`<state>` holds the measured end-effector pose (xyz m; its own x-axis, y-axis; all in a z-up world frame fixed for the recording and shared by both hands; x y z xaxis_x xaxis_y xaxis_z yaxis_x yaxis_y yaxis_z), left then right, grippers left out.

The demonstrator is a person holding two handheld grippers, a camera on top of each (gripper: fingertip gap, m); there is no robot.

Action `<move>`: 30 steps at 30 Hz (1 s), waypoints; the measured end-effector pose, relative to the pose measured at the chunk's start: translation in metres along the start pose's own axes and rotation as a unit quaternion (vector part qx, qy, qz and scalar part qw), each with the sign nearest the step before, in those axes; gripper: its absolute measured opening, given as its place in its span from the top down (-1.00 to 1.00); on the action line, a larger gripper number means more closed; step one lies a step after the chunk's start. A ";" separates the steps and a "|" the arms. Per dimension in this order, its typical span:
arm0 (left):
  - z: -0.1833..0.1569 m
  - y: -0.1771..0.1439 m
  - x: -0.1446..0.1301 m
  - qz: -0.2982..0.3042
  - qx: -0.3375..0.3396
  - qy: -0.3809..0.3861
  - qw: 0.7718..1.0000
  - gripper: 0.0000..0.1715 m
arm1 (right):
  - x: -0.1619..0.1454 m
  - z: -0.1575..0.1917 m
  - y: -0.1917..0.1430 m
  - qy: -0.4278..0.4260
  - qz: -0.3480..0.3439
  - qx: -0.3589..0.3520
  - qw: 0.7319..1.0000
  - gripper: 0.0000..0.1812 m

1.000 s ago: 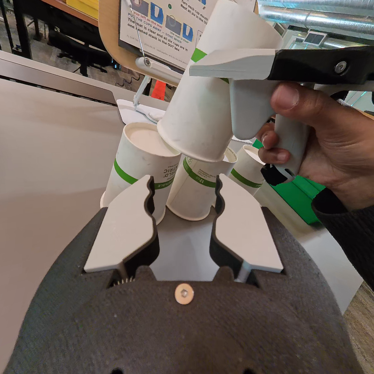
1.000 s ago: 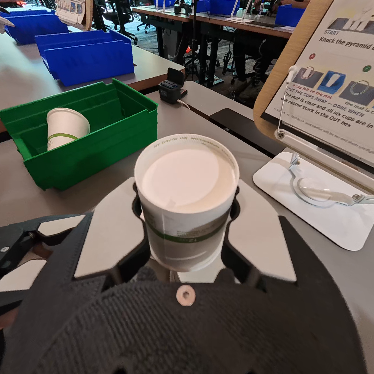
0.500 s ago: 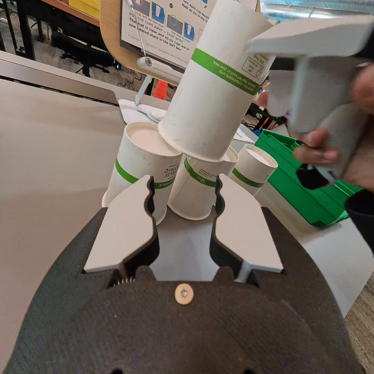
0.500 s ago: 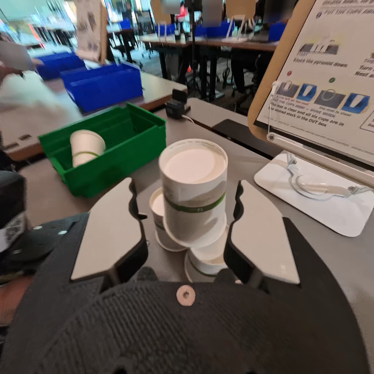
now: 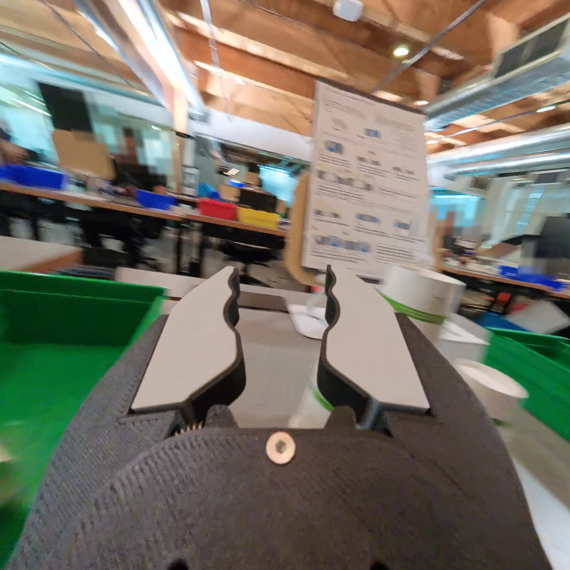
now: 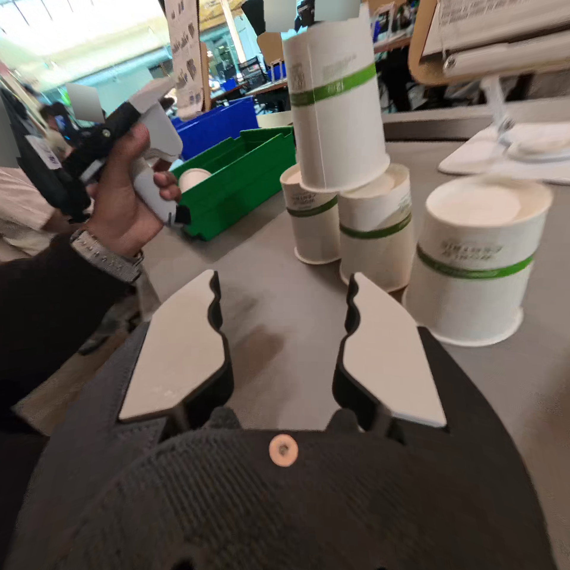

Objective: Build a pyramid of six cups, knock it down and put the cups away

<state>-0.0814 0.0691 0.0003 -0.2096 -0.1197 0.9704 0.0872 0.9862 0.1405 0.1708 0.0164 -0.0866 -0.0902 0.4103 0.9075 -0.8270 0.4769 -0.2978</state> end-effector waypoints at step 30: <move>0.245 -0.029 -0.095 0.422 0.249 -0.005 0.872 -0.15 | -0.044 0.025 0.013 -0.057 0.078 0.006 0.995 0.14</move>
<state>-0.3031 0.0804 -0.1438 -0.2832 0.6709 0.6854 -0.2184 0.6507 -0.7272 0.1505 -0.0146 -0.1227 -0.2792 0.3868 0.8789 -0.8044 0.4056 -0.4341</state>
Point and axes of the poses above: each gripper's, where its closed fingertips meet, y out along the fingers, x out of its top, z = x × y across the jaws, the point moved 2 cm from there along -y, back along the fingers, and after that the axes turned 7 degrees about z, right-handed, at the moved point
